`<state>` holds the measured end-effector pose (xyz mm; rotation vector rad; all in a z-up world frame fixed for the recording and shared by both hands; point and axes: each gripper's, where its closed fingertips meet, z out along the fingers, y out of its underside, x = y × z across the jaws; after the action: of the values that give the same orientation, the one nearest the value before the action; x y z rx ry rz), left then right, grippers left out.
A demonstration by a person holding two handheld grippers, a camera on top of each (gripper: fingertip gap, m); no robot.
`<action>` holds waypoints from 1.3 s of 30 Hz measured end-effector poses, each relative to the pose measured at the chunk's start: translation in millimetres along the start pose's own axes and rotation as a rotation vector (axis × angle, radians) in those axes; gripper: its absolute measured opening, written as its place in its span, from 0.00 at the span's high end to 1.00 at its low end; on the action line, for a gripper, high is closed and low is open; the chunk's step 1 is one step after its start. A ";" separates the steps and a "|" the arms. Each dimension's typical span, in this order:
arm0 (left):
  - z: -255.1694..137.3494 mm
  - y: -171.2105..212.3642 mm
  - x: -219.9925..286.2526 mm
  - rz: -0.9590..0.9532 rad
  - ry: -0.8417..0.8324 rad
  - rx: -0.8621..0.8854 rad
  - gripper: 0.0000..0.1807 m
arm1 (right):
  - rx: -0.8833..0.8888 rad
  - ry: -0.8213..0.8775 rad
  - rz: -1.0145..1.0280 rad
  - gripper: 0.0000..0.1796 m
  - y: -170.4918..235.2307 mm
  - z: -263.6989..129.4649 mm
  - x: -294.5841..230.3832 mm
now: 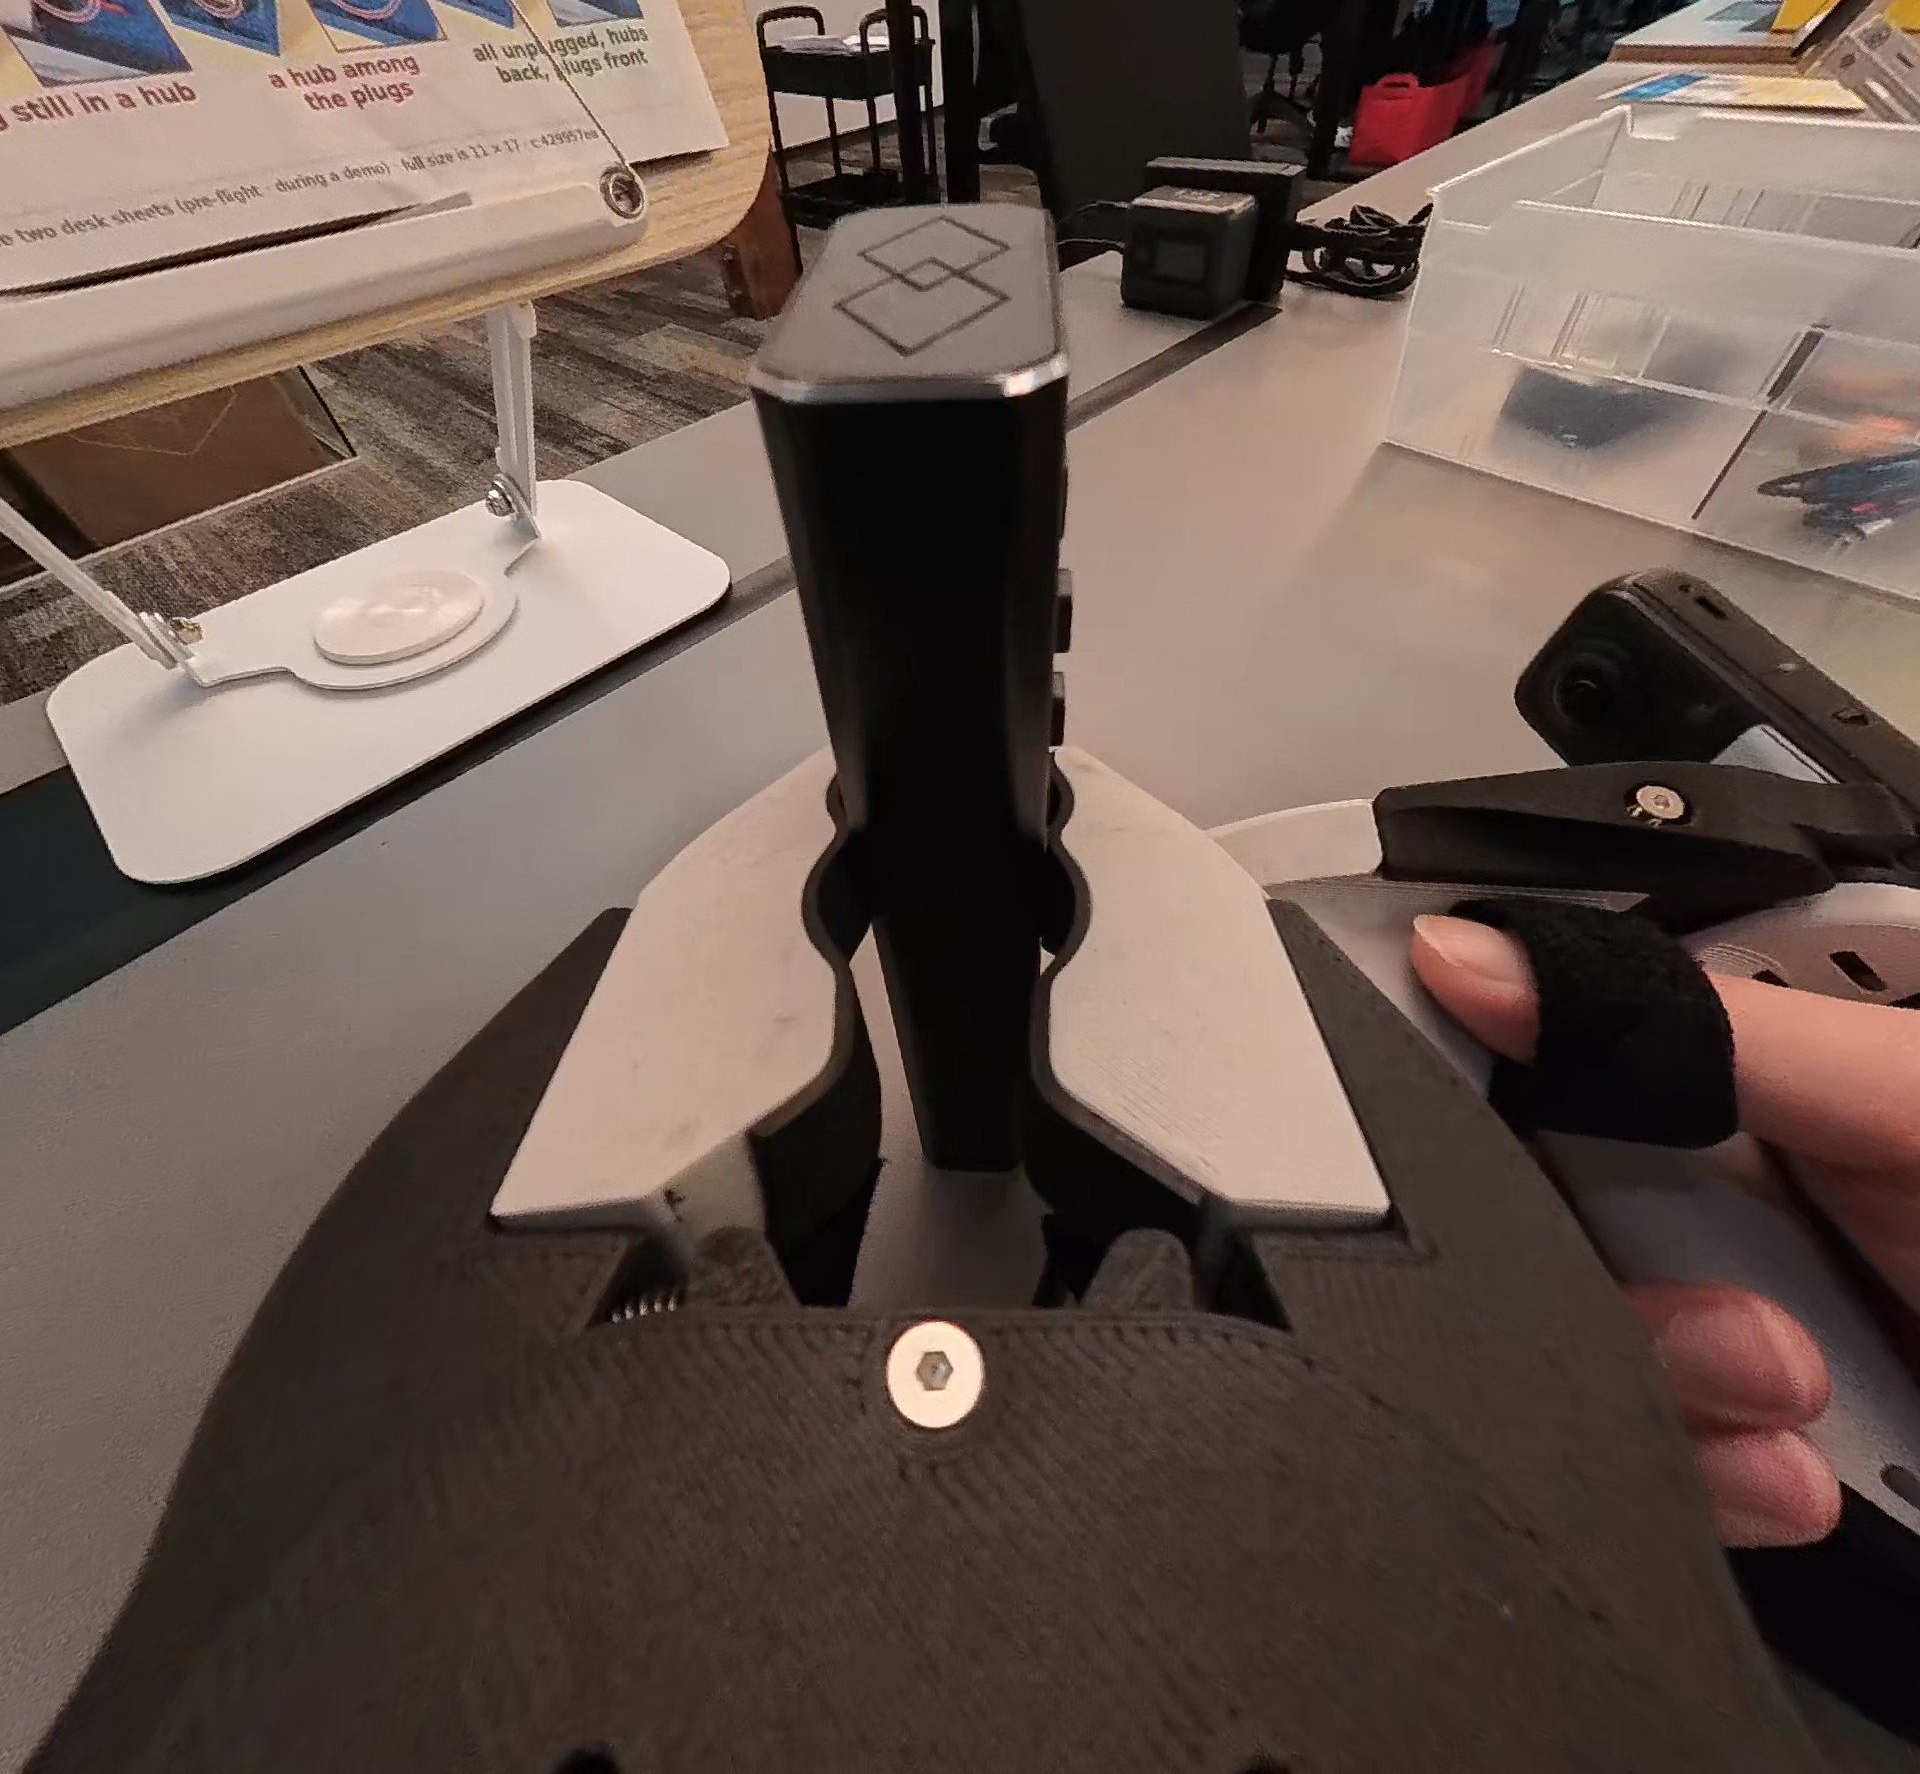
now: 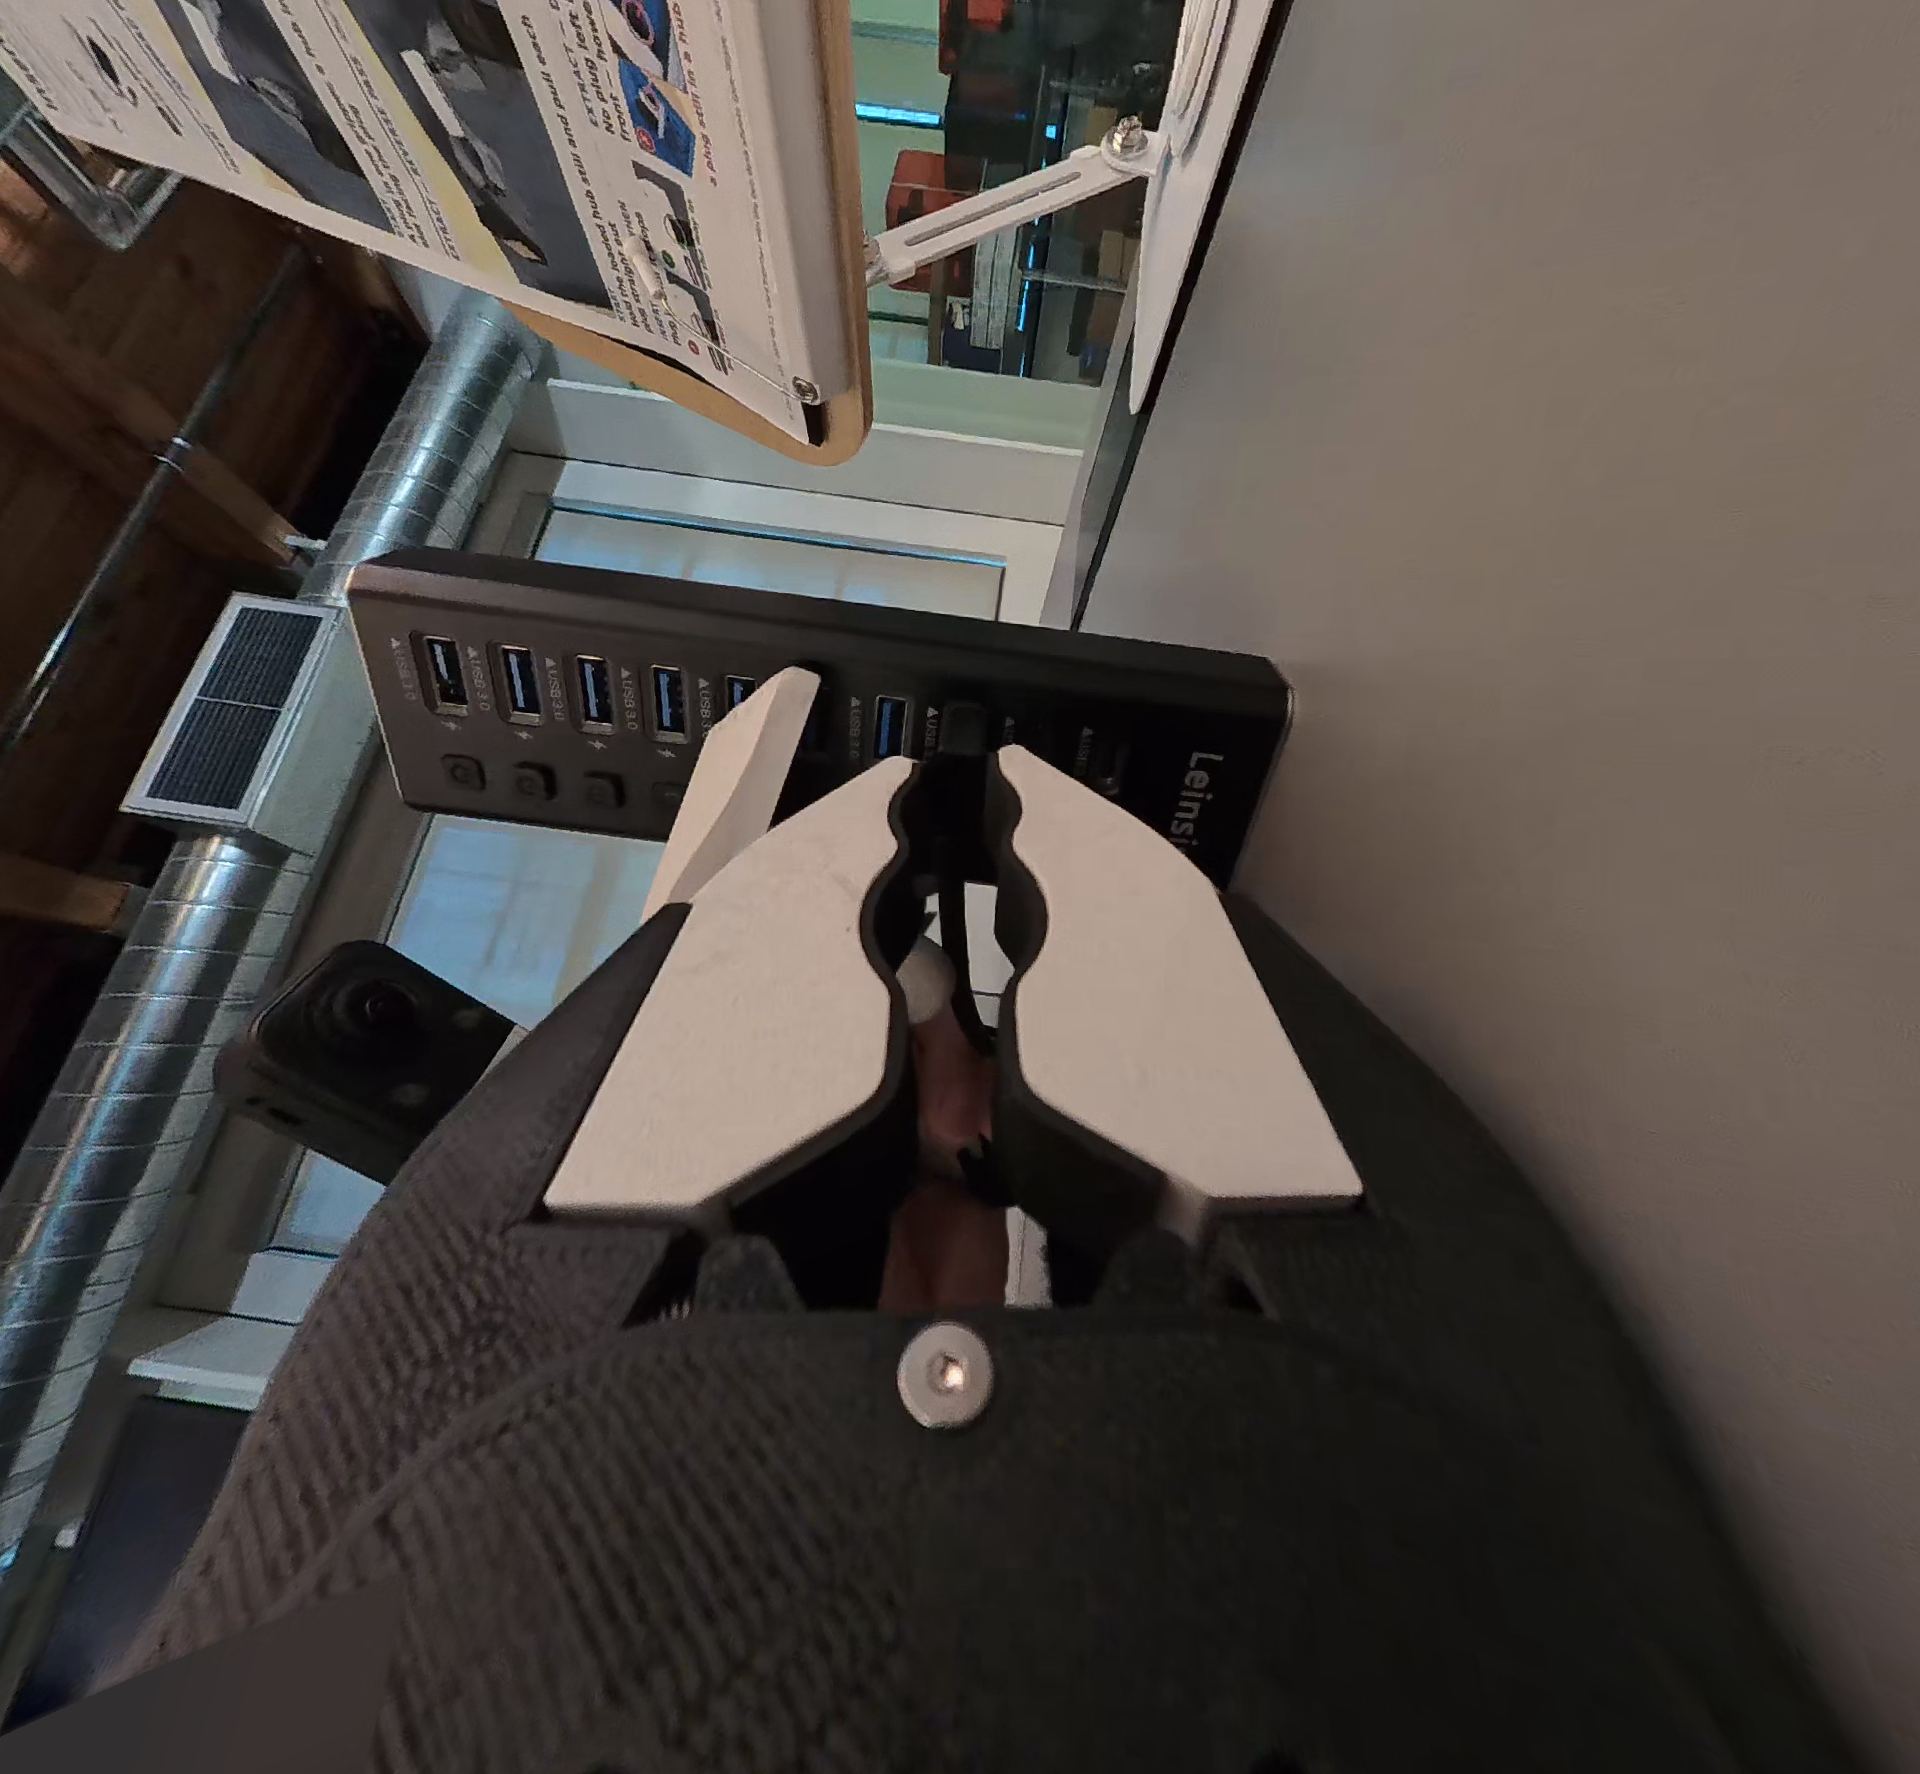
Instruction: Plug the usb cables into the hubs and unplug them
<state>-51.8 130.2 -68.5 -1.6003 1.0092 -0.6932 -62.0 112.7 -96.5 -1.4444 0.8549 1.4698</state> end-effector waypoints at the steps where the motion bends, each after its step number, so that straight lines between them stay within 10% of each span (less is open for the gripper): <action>1: 0.0 0.0 0.0 -0.001 0.000 -0.001 0.84 | 0.004 -0.004 0.007 0.94 -0.3 0.0 0.0; 39: 2.8 -2.0 7.6 0.135 -0.035 0.004 0.83 | 0.096 0.006 -0.042 0.95 -3.8 -10.2 -1.2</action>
<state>-45.3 125.0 -67.8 -1.5204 1.0781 -0.5731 -54.7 104.7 -95.8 -1.3883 0.8818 1.3758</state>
